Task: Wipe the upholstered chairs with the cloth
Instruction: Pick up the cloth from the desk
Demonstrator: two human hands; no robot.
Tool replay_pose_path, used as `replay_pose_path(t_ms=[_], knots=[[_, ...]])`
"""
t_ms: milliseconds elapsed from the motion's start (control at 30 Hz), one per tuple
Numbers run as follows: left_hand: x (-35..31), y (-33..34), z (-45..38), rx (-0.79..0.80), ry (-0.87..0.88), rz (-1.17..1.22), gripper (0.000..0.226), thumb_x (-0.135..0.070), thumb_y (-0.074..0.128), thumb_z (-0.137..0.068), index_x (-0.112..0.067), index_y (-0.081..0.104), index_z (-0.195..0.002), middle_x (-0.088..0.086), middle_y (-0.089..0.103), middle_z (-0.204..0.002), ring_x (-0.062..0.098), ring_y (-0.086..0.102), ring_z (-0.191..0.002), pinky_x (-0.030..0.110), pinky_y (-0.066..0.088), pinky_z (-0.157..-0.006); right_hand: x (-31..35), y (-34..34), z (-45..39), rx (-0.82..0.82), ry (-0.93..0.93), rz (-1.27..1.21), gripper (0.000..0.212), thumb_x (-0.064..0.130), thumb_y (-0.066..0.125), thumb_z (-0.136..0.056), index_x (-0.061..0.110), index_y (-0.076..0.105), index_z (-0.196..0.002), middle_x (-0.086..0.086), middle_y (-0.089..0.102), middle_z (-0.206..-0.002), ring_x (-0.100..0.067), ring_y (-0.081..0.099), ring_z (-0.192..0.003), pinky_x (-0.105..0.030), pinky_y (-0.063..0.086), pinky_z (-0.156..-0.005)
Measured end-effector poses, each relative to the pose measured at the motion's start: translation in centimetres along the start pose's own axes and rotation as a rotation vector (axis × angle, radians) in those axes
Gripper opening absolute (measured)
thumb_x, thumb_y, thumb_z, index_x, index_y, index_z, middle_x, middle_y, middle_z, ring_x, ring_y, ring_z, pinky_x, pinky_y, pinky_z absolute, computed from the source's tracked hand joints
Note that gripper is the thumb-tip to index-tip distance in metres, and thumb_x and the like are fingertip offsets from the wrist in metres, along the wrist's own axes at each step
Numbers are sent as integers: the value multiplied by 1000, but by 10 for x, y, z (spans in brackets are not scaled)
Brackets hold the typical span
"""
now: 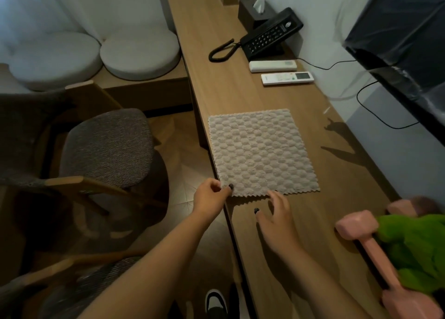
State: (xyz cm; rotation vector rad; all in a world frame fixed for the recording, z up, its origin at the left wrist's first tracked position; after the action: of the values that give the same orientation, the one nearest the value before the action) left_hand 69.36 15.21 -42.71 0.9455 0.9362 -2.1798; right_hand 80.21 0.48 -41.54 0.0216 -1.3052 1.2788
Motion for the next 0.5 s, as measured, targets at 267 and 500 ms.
replay_pose_path(t_ms=[267, 500], knots=[[-37, -69, 73, 15, 174, 309, 18, -12, 69, -84, 2, 62, -92, 11, 68, -86, 6, 64, -75, 14, 51, -66, 60, 18, 32, 44, -251, 169, 92, 37, 65, -84, 27, 2, -150, 10, -4, -156, -12, -10, -144, -38, 9, -117], [-18, -149, 155, -40, 264, 436, 5, -14, 68, -85, -11, 65, -86, -2, 69, -81, 1, 64, -73, 16, 48, -66, 123, 45, 100, 17, -462, -68, 46, 1, 49, -88, 22, 51, -130, 2, 47, -134, -12, 42, -126, -11, 28, -102]])
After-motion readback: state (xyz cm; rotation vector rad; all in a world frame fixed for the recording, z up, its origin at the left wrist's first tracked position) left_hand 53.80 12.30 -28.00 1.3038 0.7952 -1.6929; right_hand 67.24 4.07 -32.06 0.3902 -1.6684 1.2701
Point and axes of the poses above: each hand's wrist, its own z-axis away from the middle knuckle, its own y-axis out of the palm, x = y × z, the point moved 5 cm from there along -z, towards the middle knuckle
